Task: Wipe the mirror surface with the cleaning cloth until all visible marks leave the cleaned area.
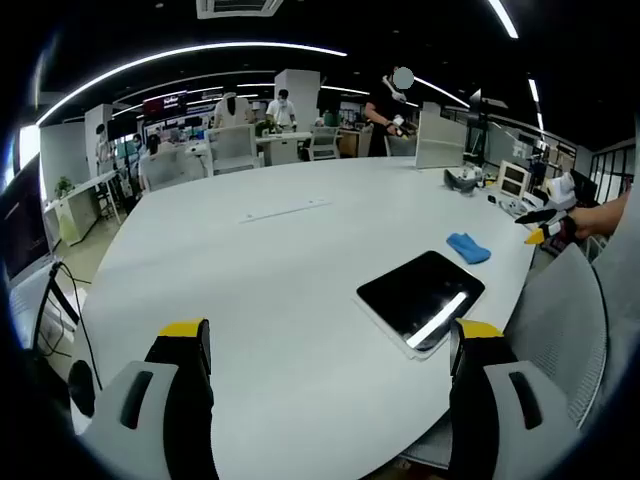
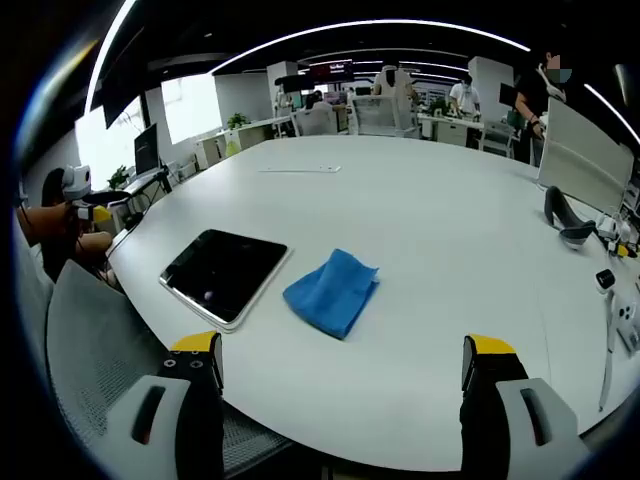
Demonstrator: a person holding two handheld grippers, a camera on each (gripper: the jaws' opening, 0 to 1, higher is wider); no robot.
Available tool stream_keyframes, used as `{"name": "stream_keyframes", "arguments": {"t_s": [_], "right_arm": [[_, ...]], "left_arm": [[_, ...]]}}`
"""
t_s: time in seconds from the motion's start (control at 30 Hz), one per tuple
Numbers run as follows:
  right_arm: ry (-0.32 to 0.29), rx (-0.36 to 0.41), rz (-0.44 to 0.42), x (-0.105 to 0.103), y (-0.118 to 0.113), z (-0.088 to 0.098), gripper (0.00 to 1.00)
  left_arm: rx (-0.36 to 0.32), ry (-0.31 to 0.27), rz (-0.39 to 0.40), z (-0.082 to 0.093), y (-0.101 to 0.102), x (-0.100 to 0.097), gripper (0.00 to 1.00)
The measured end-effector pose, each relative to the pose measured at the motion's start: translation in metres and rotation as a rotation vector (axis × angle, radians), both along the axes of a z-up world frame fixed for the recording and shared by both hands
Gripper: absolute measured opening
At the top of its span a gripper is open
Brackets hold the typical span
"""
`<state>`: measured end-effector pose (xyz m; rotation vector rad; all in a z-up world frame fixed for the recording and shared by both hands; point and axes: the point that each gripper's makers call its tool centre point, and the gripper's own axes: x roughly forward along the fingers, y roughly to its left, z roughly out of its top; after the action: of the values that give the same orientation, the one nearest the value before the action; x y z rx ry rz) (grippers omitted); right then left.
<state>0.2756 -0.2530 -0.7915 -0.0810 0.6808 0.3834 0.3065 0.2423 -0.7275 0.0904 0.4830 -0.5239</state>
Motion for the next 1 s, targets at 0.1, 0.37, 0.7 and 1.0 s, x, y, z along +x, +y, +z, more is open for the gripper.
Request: {"name": "stream_keyframes", "arguments": {"t_s": [0.1,0.37,0.7,1.0], "right_arm": [[-0.001,0.0,-0.003,0.001,-0.003,-0.001,0.98],[0.004,0.004,-0.013,0.002,-0.007,-0.002,0.98],[0.007,0.011,-0.014,0.005,-0.006,-0.005,0.98],[0.008,0.02,-0.006,0.006,-0.005,-0.006,0.98]], "left_arm": [[0.002,-0.001,-0.001,0.0,-0.001,-0.001,0.99],[-0.005,-0.006,0.023,0.0,0.001,-0.003,0.99],[-0.008,-0.014,0.04,0.005,-0.003,-0.008,0.99],[-0.02,-0.03,0.066,0.011,-0.002,-0.008,0.99]]}}
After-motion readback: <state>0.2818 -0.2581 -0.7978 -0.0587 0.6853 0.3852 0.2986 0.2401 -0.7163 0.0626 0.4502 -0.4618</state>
